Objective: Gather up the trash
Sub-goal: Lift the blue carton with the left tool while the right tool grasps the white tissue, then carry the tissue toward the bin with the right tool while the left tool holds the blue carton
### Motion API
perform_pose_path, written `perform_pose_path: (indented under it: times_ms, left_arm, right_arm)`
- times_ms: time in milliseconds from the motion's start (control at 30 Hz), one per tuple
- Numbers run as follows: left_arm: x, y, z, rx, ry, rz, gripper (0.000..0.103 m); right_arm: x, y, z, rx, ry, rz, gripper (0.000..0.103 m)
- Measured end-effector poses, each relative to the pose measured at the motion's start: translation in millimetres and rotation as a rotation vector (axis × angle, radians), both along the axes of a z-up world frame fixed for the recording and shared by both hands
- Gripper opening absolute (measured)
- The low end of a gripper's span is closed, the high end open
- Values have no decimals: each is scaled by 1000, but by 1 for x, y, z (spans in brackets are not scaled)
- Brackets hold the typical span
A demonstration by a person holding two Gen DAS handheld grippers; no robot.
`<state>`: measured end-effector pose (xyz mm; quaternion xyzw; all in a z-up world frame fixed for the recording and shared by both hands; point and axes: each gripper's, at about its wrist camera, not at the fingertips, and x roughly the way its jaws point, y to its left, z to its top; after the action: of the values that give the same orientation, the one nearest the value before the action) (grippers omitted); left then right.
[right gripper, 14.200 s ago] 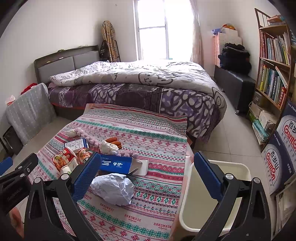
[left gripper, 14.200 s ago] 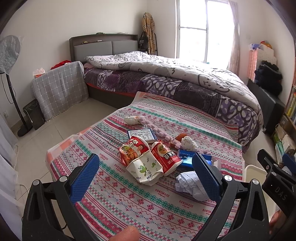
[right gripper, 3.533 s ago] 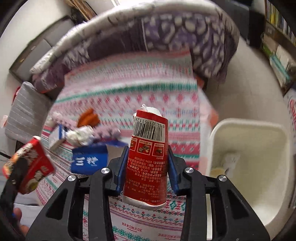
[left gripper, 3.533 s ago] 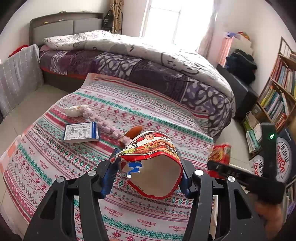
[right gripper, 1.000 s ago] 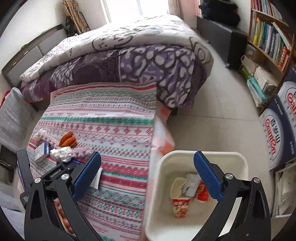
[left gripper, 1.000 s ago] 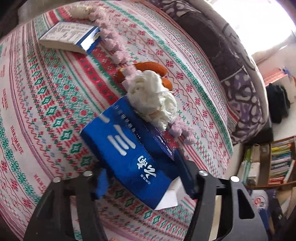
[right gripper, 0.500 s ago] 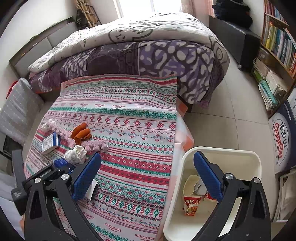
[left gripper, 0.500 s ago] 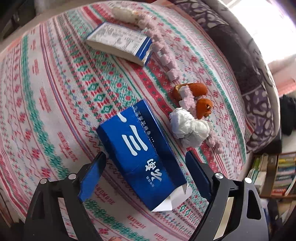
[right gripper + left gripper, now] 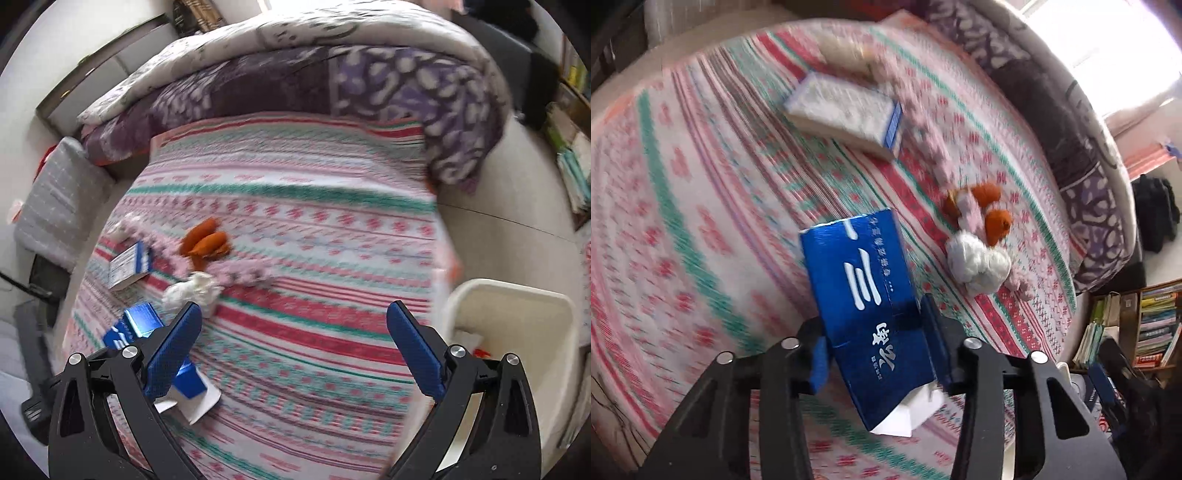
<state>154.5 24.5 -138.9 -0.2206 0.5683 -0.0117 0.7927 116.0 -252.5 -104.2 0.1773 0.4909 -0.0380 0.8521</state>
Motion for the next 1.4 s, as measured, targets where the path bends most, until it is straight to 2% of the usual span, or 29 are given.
perform_pose_path:
  times_ms: [233,467,567,600,633,667,700,733,767,800,1133,1400]
  left_arm:
    - [-14,33,42,111,-155,-55,38]
    - [-20,55,49,198,-202,-86,38]
    - [-21,64,52,194,-213,-73,38]
    - [-21,69,54,189,-218,-66,38]
    - [-22,70,55,187,-221,-64,38]
    - [-23,72,56,184,-224,-61,38]
    - [-23,73,58,181,-229,-59,38]
    - [-24,74,59,179,-232,-58,38]
    - [-24,74,60,176,-236,-57,38]
    - [-25,74,62,171,-243,-56,38]
    - [-30,60,89,136,-340,-66,38]
    - [-30,39,96,116,-367,-97,38]
  right_arm:
    - [25,65,-23,-22,-8,83,96]
    - [44,104,-46,-120,-10,88,93]
    - [51,106,-54,-128,2,78,83]
    - [52,106,-56,-127,7,77,75]
    - [54,106,-58,-119,12,81,62]
    - [55,107,-60,-99,12,90,54]
    - [55,107,-59,-64,4,97,40]
    - [53,108,-56,-44,-6,100,33]
    - [52,110,-52,-69,-14,99,31]
    - [50,113,-48,-78,-28,108,21]
    - [21,102,17,-75,-213,146,20]
    - [-2,79,45,-128,-269,144,20]
